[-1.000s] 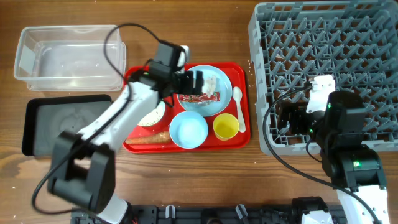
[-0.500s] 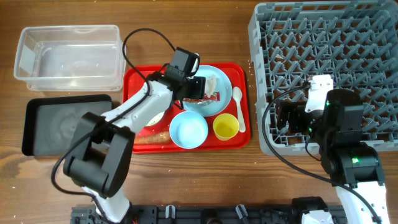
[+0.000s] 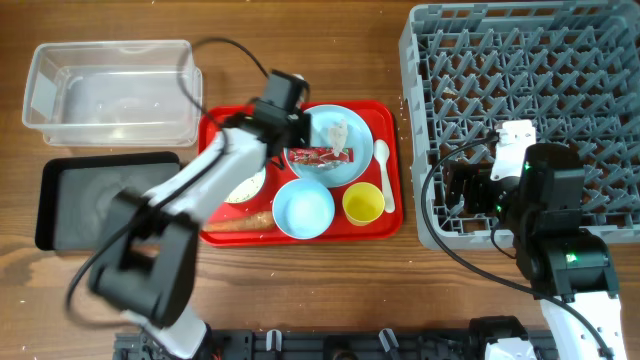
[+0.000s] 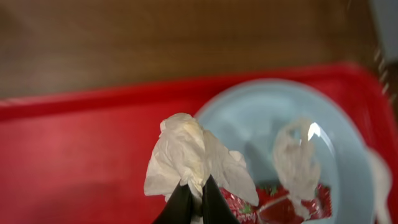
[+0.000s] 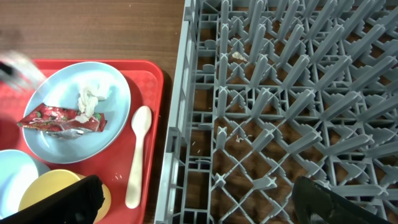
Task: Sort waste into correct bins and load items into the dishwasher rack
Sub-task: 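Carry the tissue with the left gripper and drop it into the clear bin, then return the left gripper to the plate and grasp the second tissue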
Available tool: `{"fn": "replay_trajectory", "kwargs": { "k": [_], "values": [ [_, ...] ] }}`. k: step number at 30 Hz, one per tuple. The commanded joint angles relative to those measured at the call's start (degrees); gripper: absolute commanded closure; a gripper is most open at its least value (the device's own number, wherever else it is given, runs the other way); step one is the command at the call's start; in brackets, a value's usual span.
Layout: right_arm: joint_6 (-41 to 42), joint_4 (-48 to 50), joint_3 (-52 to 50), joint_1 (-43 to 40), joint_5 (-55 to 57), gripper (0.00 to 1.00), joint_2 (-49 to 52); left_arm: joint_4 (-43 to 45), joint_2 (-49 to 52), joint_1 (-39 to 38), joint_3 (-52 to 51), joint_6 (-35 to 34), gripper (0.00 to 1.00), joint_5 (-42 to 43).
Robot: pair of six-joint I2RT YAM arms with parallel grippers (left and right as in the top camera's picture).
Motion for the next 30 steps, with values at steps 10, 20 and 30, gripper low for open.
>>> {"fn": "replay_trajectory", "kwargs": {
  "k": [10,20,30],
  "values": [
    [0.7,0.2,1.2,-0.1,-0.5,0.0,0.3,2.2,-12.5,30.3,1.4,0.1,0.88,-5.5],
    [0.7,0.2,1.2,-0.1,-0.4,0.0,0.3,9.2,-9.5,34.2,1.4,0.3,0.25,-4.8],
    [0.7,0.2,1.2,-0.1,-0.5,0.0,0.3,2.7,-9.9,15.0,1.4,0.3,0.23,12.6]
  ]
}}
